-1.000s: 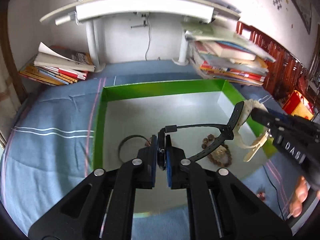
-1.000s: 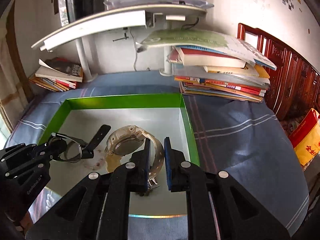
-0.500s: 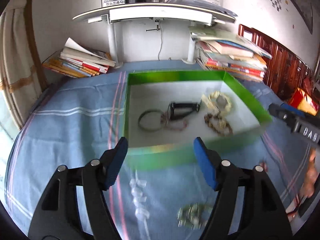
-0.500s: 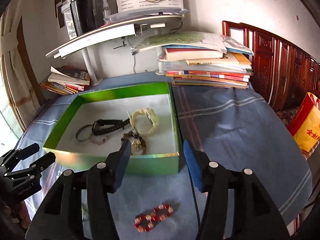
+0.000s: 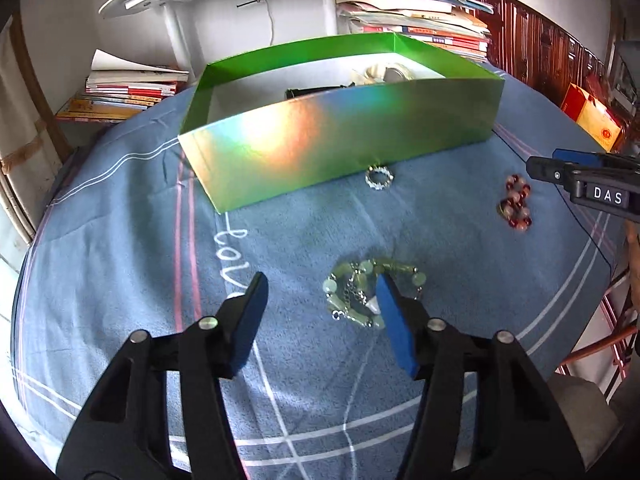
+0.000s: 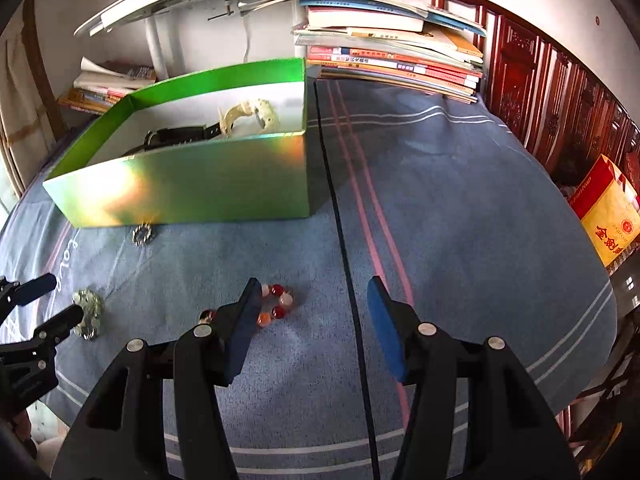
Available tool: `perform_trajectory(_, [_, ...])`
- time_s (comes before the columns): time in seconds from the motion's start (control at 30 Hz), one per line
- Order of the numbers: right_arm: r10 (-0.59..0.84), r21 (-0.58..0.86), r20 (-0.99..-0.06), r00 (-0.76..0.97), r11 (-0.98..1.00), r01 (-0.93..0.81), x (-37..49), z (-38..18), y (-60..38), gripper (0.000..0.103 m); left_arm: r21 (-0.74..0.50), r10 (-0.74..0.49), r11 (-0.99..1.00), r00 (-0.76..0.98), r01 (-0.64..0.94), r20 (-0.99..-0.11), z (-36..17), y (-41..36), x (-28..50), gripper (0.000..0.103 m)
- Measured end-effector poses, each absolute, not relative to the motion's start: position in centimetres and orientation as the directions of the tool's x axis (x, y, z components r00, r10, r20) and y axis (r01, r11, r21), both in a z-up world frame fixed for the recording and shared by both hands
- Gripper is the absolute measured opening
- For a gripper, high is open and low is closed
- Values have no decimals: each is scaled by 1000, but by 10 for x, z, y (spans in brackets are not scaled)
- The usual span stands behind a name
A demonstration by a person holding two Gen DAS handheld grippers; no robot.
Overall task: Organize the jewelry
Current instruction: 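Move the left tool to the jade bead bracelet while the right tool approaches the red-and-white bead bracelet, then close the left tool on the jade bracelet while the right tool grips the red-and-white bracelet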
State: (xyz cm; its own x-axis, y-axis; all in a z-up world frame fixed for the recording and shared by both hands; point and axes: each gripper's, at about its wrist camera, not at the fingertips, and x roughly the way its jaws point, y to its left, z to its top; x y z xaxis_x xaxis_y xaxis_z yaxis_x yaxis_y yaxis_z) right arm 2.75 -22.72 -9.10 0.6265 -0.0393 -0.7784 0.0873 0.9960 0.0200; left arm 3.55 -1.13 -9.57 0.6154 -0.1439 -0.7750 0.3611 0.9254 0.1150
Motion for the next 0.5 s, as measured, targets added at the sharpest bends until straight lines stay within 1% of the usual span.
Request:
perform_trajectory(0.13, [-11, 28, -794, 608, 998, 55, 27, -95, -220, 54, 56, -192, 923, 581, 381, -791, -100, -7, 38, 43])
perform_trajectory(0.17, [8, 40, -796, 605, 998, 39, 27, -95, -217, 54, 39, -203, 924, 576, 379, -792, -100, -5, 39, 37])
perform_trajectory(0.23, [60, 73, -801, 595, 997, -3, 28, -98, -211, 53, 48, -175, 937, 585, 346, -792, -101, 0, 41, 29])
perform_trajectory(0.27, [79, 85, -803, 591, 996, -18, 28, -99, -208, 47, 51, -162, 944, 589, 327, -791, -101, 4, 43, 28])
perform_trajectory(0.33, [113, 110, -802, 587, 993, -40, 31, -103, -202, 32, 48, -151, 951, 593, 305, -791, -101, 10, 46, 28])
perform_trajectory(0.37, [122, 116, -800, 588, 992, -48, 33, -104, -200, 28, 46, -148, 953, 594, 299, -791, -101, 13, 46, 29])
perform_trajectory(0.4, [129, 120, -795, 593, 991, -55, 35, -105, -197, 21, 46, -145, 954, 595, 295, -790, -101, 14, 46, 30])
perform_trajectory(0.47, [158, 147, -790, 592, 987, -67, 39, -105, -194, 16, 58, -133, 956, 604, 287, -786, -101, 15, 45, 35])
perform_trajectory(0.5, [163, 154, -788, 594, 986, -66, 42, -105, -193, 14, 60, -133, 956, 606, 287, -784, -101, 15, 45, 35])
